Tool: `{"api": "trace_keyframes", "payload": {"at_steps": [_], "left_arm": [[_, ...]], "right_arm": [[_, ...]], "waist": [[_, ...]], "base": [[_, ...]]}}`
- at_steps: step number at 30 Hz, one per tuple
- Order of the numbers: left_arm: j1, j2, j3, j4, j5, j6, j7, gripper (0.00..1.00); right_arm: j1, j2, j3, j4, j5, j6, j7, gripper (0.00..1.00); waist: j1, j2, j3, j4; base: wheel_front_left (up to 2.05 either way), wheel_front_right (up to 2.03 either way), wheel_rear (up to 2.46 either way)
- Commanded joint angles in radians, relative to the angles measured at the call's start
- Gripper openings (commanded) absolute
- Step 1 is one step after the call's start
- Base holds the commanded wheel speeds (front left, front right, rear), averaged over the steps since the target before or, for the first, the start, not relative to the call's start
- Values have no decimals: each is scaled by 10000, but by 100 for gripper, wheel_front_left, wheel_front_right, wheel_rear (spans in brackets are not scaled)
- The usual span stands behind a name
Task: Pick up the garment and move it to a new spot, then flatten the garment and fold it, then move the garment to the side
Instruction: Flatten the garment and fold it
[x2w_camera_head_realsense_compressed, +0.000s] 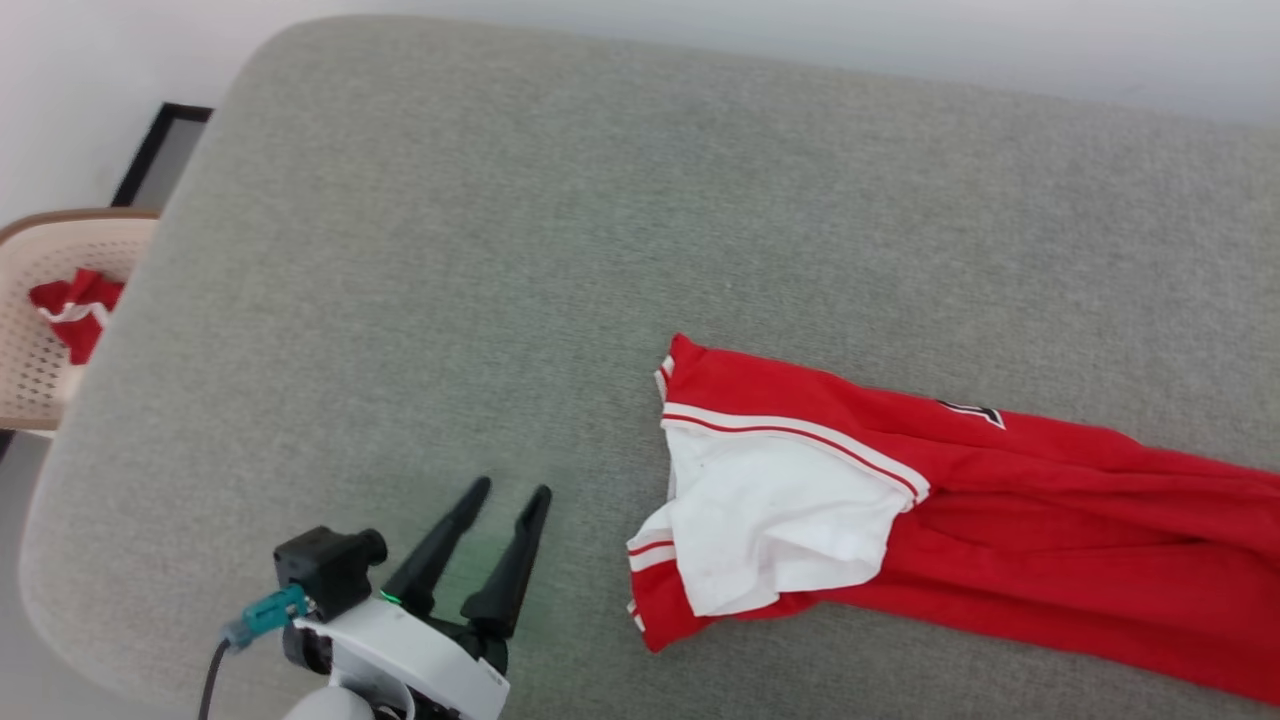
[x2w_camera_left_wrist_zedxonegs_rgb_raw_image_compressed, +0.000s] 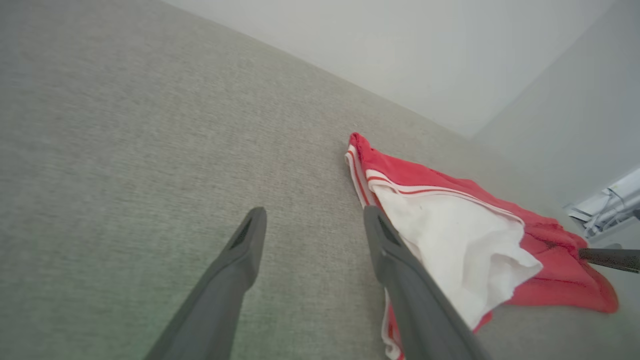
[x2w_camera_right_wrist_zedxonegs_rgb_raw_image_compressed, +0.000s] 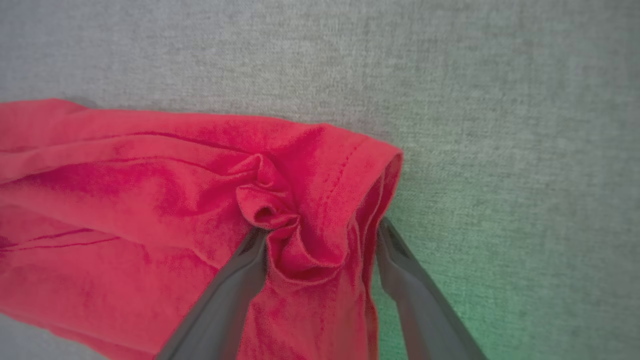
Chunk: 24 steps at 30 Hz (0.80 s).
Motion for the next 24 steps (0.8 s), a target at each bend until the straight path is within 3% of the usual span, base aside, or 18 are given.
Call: {"api": "trace_keyframes", "payload": {"at_steps": [1, 7, 8, 9, 10, 12, 13, 18, 24], "left_arm": [[95, -68, 100, -1, 143, -23, 2, 100], [554, -977, 2014, -182, 3699, 158, 1, 100], [626, -1179, 2307, -292, 4156, 188, 1, 100], [716, -1374, 2572, -381, 4505, 184, 1, 100], [788, -1505, 2833, -481, 4913, 172, 1, 100], [891, -1810, 3233, -615, 5445, 144, 1, 100], [939, -1948, 3396, -665, 5670, 109, 1, 100], [1071, -2352, 4077, -834, 6328, 24, 0, 100], [1128, -2640, 4611, -1003, 6635, -16, 0, 100]], "right_arm": [[50, 388, 241, 78, -44, 8, 139, 100], [-42, 908, 34, 71, -393, 11, 636, 100], [-76, 992, -14, 54, -439, 10, 705, 93], [-97, 1057, -42, 34, -496, 11, 749, 72], [-127, 1112, -80, 27, -531, 10, 800, 42], [-188, 1208, -126, -2, -598, 10, 885, 9], [-217, 1253, -165, -29, -621, 10, 882, 0], [-547, 1277, -484, -131, -760, -3, 625, 0], [-957, 1170, -1552, 81, -982, -4, 78, 0]], "waist": [[0, 0, -118, 147], [0, 0, -162, 116], [0, 0, -154, 79], [0, 0, -145, 34], [0, 0, -131, -9], [0, 0, -104, -110], [0, 0, -82, -158], [0, 0, 40, -488], [0, 0, 203, -963]], "base": [[0, 0, 0], [0, 0, 0], [0, 0, 0], [0, 0, 0], [0, 0, 0], [0, 0, 0], [0, 0, 0], [0, 0, 0], [0, 0, 0]]}}
